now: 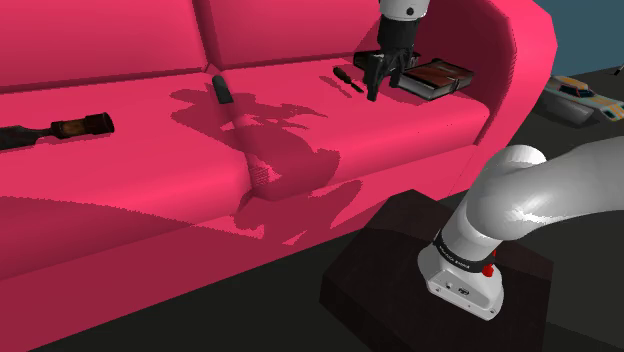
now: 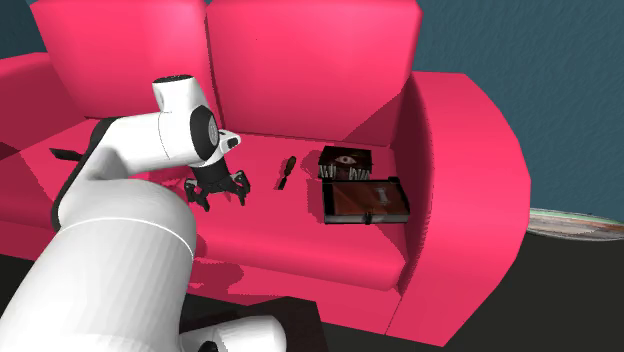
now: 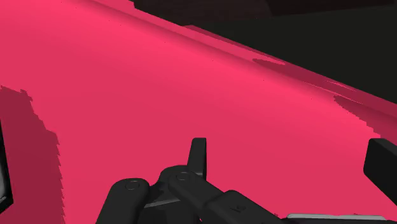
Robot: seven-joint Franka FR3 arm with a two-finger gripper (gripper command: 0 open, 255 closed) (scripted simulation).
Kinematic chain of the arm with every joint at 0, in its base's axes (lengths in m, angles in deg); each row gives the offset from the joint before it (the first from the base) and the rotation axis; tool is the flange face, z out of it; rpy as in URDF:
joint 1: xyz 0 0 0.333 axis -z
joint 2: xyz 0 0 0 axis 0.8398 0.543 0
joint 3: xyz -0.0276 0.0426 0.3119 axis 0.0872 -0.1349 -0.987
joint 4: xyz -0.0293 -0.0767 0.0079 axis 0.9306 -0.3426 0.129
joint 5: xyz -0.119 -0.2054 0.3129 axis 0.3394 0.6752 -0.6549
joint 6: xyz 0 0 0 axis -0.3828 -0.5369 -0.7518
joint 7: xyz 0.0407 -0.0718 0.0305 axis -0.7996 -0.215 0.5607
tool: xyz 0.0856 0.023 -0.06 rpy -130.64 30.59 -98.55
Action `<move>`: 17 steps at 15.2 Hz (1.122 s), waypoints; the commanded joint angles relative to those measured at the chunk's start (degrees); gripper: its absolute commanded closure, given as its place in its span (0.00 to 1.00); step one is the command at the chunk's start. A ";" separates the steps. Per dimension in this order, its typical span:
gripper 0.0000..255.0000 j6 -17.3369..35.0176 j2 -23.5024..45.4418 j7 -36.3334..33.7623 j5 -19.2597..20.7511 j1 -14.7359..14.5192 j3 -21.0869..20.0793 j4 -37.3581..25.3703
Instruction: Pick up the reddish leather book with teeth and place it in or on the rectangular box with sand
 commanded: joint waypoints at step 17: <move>0.00 4.80 28.23 -2.96 3.93 9.21 9.58 -23.46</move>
